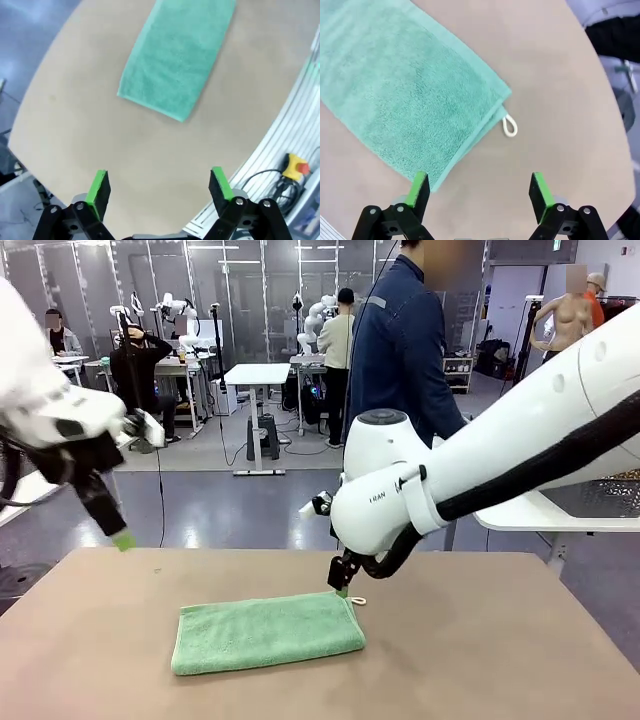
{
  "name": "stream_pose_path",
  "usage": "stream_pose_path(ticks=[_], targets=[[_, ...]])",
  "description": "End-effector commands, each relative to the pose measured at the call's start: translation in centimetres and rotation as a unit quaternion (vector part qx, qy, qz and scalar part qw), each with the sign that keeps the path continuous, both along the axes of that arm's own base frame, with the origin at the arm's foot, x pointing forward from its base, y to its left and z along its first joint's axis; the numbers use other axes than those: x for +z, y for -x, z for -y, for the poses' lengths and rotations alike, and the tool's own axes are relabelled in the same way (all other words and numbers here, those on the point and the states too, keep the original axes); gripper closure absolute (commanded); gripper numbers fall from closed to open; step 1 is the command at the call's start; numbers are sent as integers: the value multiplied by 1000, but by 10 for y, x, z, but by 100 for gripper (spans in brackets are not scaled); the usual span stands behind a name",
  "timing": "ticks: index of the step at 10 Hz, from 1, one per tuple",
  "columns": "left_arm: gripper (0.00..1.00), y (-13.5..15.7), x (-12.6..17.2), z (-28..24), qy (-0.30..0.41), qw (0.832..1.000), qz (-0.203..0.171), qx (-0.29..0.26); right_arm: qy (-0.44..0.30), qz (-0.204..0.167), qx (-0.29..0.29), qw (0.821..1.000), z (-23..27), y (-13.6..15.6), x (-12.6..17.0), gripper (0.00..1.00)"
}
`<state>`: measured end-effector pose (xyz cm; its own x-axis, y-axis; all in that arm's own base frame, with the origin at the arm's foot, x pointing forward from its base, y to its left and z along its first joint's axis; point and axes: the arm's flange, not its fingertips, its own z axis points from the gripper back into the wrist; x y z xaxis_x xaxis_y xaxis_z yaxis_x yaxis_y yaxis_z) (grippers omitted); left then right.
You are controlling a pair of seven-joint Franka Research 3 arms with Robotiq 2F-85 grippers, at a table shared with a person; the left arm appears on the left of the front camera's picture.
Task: Fold the towels and place them in the basket.
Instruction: When a person lays out a Towel with hook on the table, fold it in half twice.
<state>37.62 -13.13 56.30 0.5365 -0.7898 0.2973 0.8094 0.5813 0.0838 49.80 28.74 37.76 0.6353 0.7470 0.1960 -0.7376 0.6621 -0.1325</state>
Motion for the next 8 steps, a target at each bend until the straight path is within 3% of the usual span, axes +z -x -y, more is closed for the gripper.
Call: stream_pose_path(ticks=[1,2,4,7,8], targets=[[0,61,58,-27,-4,996,70,51,8,14,-83,996,0,8,-23,0],[0,73,88,-45,-9,992,91,83,-8,-9,-82,997,1,8,-32,0],[0,89,131,-70,21,994,78,68,-21,-11,-119,993,7,10,-47,0],[0,98,172,-102,52,990,77,109,-48,-17,-171,984,8,9,-74,0],[0,99,183,-107,60,984,73,149,-62,-19,-187,980,8,8,-78,0]])
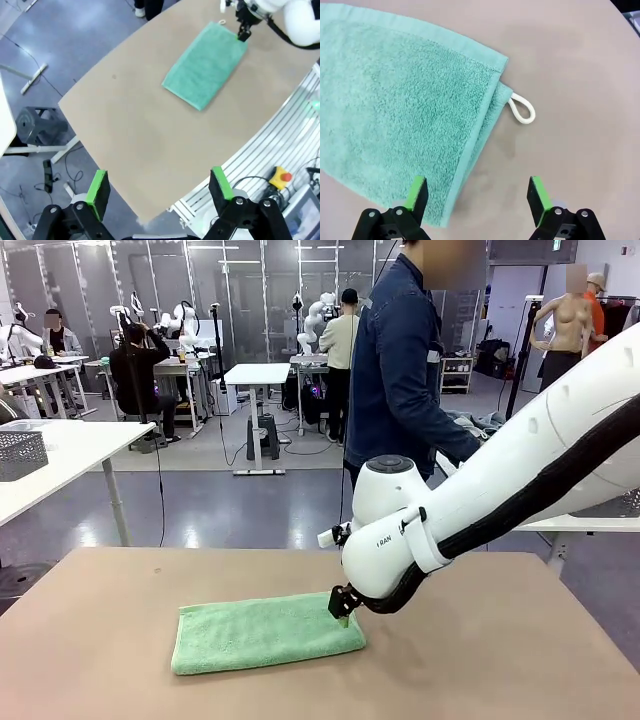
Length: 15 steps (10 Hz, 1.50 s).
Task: Fold the towels and place them in the basket.
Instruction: When a person lays out a Towel with hook on the table, fold it in half twice.
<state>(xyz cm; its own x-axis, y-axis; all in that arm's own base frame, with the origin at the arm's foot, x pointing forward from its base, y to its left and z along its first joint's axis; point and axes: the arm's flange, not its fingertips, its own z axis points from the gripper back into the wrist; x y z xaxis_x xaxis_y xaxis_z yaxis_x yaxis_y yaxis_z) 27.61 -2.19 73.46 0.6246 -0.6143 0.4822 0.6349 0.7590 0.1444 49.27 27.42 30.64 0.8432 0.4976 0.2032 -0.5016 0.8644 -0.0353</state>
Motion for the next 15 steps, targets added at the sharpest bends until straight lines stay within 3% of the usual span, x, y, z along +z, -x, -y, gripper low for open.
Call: stream_pose_path(ticks=[1,2,3,8,12,15], targets=[[0,-3,17,1,7,999,-18,44,-31,10,-45,998,-6,0,-9,0],[0,0,0,0,0,1000,0,0,-37,10,-49,998,-6,0,-7,0],[0,0,0,0,0,1000,0,0,-11,0,-15,1000,-1,-2,-4,0],[0,0,0,0,0,1000,0,0,-19,-2,-21,1000,-1,-2,-6,0],[0,0,0,0,0,1000,0,0,-43,-35,-108,993,-4,-18,-16,0],[0,0,0,0,0,1000,0,0,-64,-46,-131,988,-8,-27,-25,0]])
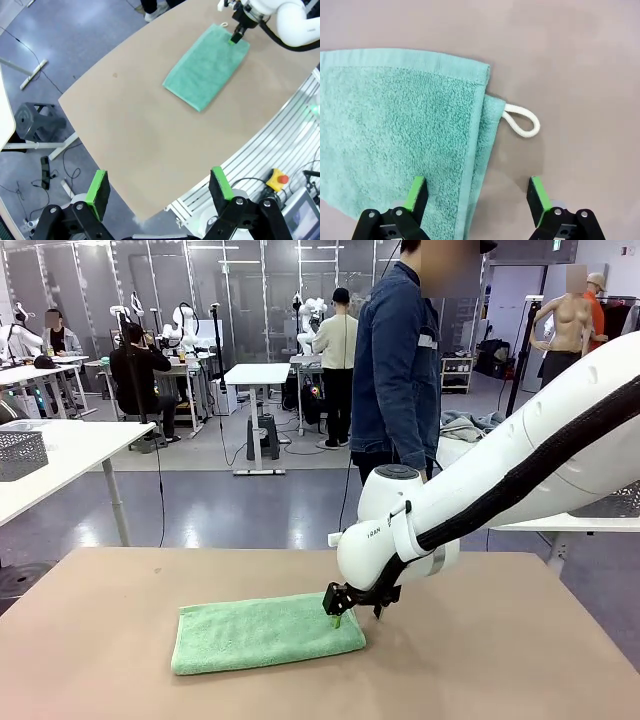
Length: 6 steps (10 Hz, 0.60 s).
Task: Fold the towels and place them in the basket.
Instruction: When a person lays out a Towel with hook on the table, fold it in half twice.
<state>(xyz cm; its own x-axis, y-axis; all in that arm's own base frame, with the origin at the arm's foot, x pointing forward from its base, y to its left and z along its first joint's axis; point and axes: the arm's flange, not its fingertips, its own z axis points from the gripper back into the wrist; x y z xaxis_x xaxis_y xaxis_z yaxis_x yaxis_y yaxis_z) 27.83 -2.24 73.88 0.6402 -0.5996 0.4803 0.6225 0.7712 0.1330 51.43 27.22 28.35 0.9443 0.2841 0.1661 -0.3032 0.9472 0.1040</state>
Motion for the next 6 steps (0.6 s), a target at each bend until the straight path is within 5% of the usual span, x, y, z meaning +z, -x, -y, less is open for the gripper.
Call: stream_pose_path(ticks=[1,2,5,6], targets=[[0,2,-4,-1,-3,1000,5,-9,-4,-3,-32,999,-12,-7,-3,0],[0,2,-4,-1,-3,1000,5,-9,1,-7,-31,999,-15,-7,-5,0],[0,2,-4,-1,-3,1000,5,-9,15,-8,-37,999,-20,-6,-5,87],[0,2,-4,-1,-3,1000,5,-9,16,-14,-39,999,-22,-6,-7,100]])
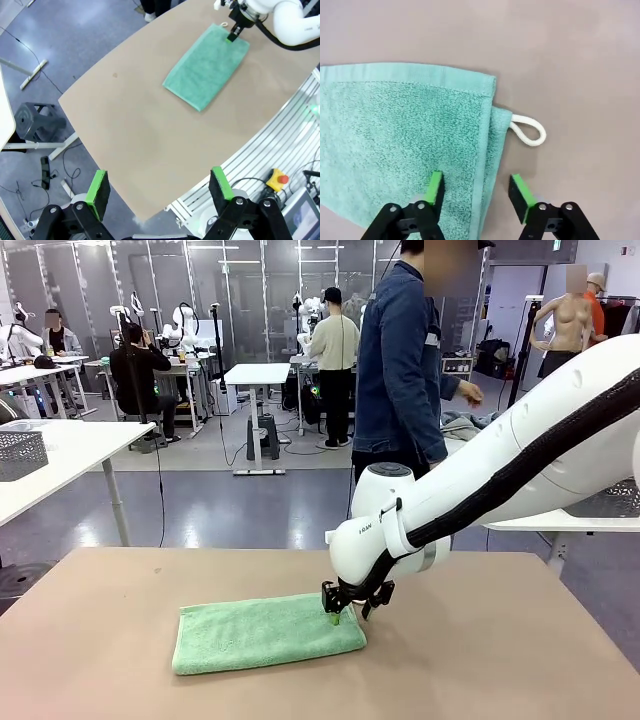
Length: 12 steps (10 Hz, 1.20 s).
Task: Fold the towels and place them in the basket.
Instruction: When a person lays out a Towel with hook on the table, fold it in half twice.
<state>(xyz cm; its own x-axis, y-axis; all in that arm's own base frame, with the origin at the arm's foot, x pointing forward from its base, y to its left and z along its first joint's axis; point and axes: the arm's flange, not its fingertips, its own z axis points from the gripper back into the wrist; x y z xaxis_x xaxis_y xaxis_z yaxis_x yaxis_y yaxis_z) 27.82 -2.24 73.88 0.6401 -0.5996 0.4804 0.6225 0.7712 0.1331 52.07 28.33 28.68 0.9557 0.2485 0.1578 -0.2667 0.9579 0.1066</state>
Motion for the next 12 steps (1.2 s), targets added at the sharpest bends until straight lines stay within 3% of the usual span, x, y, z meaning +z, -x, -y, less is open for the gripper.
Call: stream_pose_path(ticks=[1,3,4,9,12], targets=[[0,2,-4,-1,-3,1000,5,-9,15,-15,-21,1000,-12,0,-11,100],[0,2,-4,-1,-3,1000,5,-9,18,-29,-23,999,-17,-2,-15,96],[0,2,-4,-1,-3,1000,5,-9,19,-31,-23,999,-19,-2,-17,100],[0,2,-4,-1,-3,1000,5,-9,25,-20,-24,999,-18,7,-4,100],[0,2,-4,-1,-3,1000,5,-9,54,-16,-19,998,27,20,20,100]])
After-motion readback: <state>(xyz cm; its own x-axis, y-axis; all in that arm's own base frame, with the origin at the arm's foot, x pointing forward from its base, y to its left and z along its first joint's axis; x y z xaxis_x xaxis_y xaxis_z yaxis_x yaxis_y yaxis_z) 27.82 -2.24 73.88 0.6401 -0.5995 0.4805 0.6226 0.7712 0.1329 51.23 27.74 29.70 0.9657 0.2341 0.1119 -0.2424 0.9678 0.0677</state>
